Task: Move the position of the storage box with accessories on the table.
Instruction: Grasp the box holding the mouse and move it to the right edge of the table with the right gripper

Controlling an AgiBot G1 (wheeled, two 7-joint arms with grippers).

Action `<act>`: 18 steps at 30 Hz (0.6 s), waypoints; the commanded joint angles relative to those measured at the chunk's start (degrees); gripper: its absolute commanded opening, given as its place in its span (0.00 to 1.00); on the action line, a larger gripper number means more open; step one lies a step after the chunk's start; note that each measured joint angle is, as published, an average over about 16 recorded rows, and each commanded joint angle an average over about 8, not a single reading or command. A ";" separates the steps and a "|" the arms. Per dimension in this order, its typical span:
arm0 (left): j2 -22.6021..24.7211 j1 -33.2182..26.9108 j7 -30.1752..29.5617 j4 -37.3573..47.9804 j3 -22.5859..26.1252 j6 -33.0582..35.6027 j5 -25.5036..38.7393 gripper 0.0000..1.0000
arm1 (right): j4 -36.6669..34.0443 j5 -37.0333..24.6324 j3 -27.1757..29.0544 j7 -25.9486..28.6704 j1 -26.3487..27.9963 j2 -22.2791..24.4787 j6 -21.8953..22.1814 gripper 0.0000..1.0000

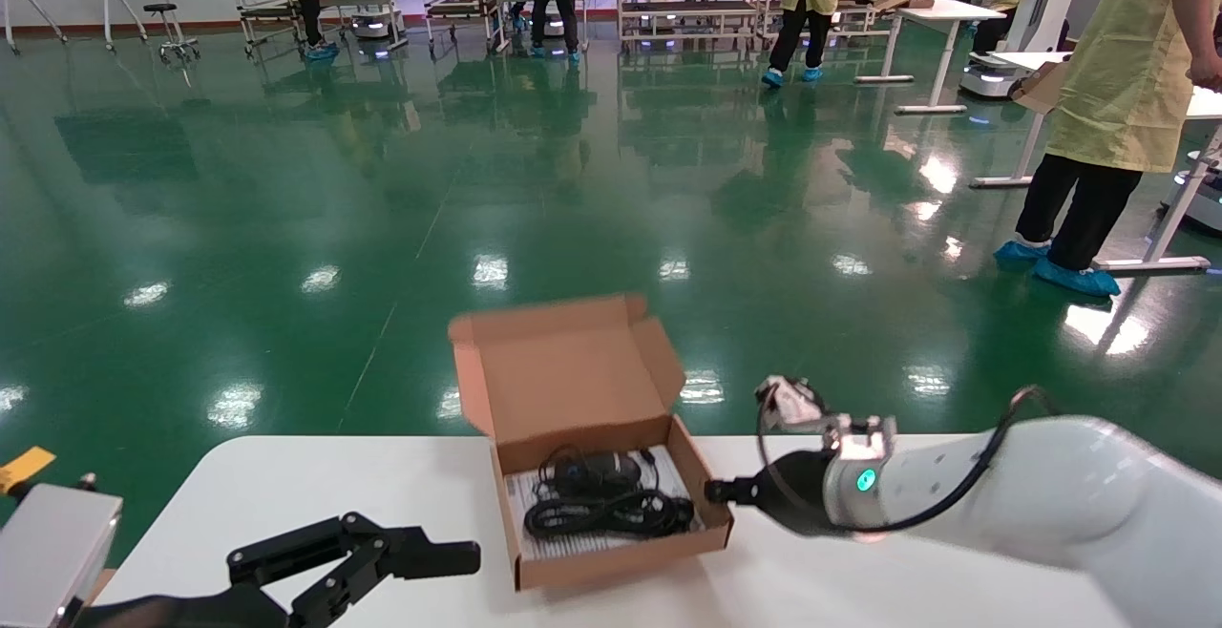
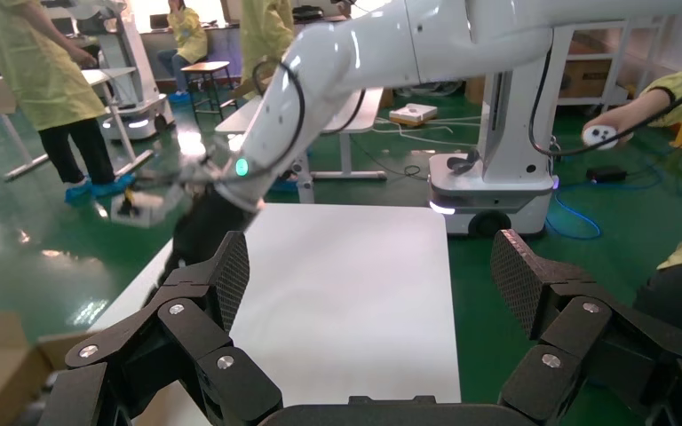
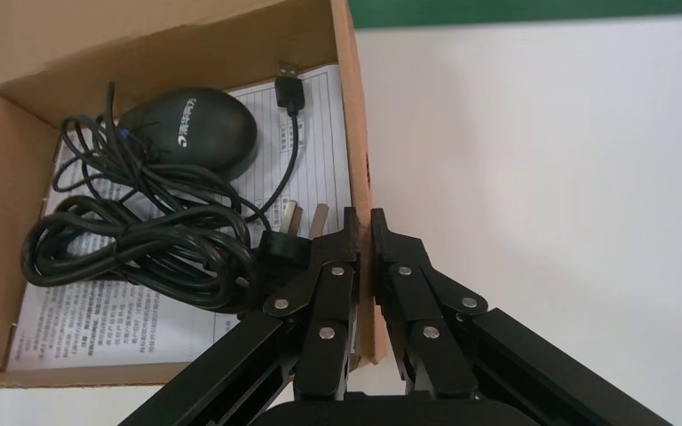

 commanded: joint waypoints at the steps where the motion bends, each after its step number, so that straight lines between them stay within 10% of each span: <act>1: 0.00 0.00 0.00 0.00 0.00 0.00 0.00 1.00 | 0.24 0.94 0.64 -1.36 0.96 0.91 -1.61 0.00; 18: -0.01 0.00 0.01 0.00 0.01 -0.01 -0.01 1.00 | 1.64 5.20 4.53 -8.99 11.49 14.91 -13.76 0.00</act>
